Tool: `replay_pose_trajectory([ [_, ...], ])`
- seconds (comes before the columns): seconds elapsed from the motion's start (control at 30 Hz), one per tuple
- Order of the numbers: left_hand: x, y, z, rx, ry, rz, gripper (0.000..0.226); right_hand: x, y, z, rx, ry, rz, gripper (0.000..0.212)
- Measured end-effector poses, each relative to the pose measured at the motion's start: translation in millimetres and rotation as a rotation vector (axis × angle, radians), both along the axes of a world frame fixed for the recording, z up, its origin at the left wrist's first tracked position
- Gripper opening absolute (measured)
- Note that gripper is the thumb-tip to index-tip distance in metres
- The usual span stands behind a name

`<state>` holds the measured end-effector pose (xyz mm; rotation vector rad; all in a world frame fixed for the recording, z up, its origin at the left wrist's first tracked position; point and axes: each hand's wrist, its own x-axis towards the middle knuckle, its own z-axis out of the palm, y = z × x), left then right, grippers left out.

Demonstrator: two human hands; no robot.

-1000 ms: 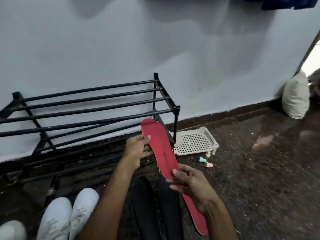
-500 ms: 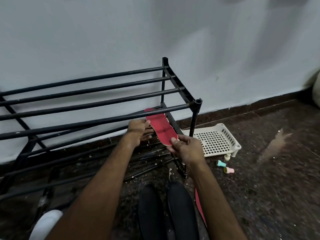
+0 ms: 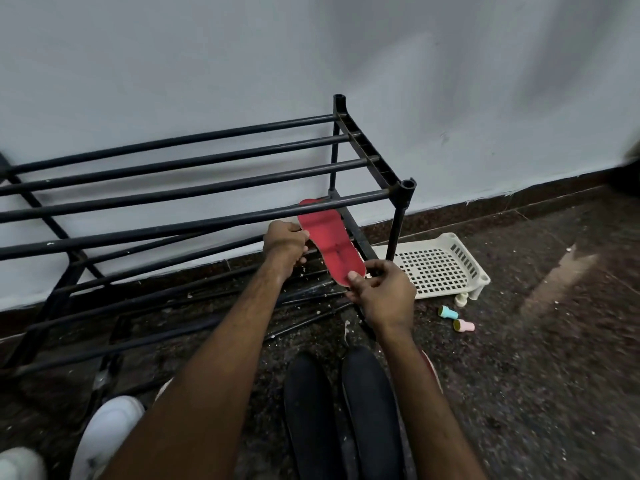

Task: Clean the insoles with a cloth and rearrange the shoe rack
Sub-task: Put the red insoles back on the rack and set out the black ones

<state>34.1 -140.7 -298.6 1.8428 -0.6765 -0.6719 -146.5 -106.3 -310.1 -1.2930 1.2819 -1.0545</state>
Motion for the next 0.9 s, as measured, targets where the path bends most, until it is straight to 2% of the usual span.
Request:
replay_pose_trajectory([
  [0.1, -11, 17, 6, -0.031, -0.144, 0.119, 0.016, -8, 13, -2, -0.036, 0.021, -0.027, 0.027],
  [0.2, -35, 49, 4, -0.221, -0.149, 0.317, 0.022, -29, 31, -11, -0.025, 0.038, -0.11, 0.028],
  [0.27, -67, 74, -2, -0.338, -0.131, 0.406, 0.016, -58, 50, -26, -0.019, 0.157, -0.194, 0.027],
  [0.33, -109, 96, -16, -0.388, -0.123, 0.414, 0.017, -92, 75, -52, 0.033, 0.383, -0.267, 0.033],
  [0.4, -152, 114, -38, -0.317, -0.092, 0.313, 0.017, -127, 99, -82, 0.133, 0.638, -0.274, 0.049],
  [0.47, -185, 125, -70, -0.145, -0.002, 0.167, 0.014, -152, 120, -104, 0.259, 0.877, -0.201, 0.063],
  [0.53, -207, 135, -99, 0.007, 0.152, 0.049, 0.014, -165, 137, -121, 0.329, 1.013, -0.111, 0.07],
  [0.63, -221, 149, -132, 0.179, 0.173, -0.049, 0.015, -174, 151, -138, 0.322, 1.059, -0.073, 0.062],
  [0.73, -228, 167, -141, 0.272, 0.153, -0.067, 0.011, -178, 155, -144, 0.333, 1.051, -0.082, 0.055],
  [0.83, -231, 184, -135, 0.305, 0.14, -0.084, 0.01, -179, 150, -142, 0.42, 0.89, -0.102, 0.048],
  [0.9, -232, 191, -127, 0.293, 0.188, -0.073, 0.01, -179, 151, -136, 0.501, 0.698, -0.134, 0.033],
])
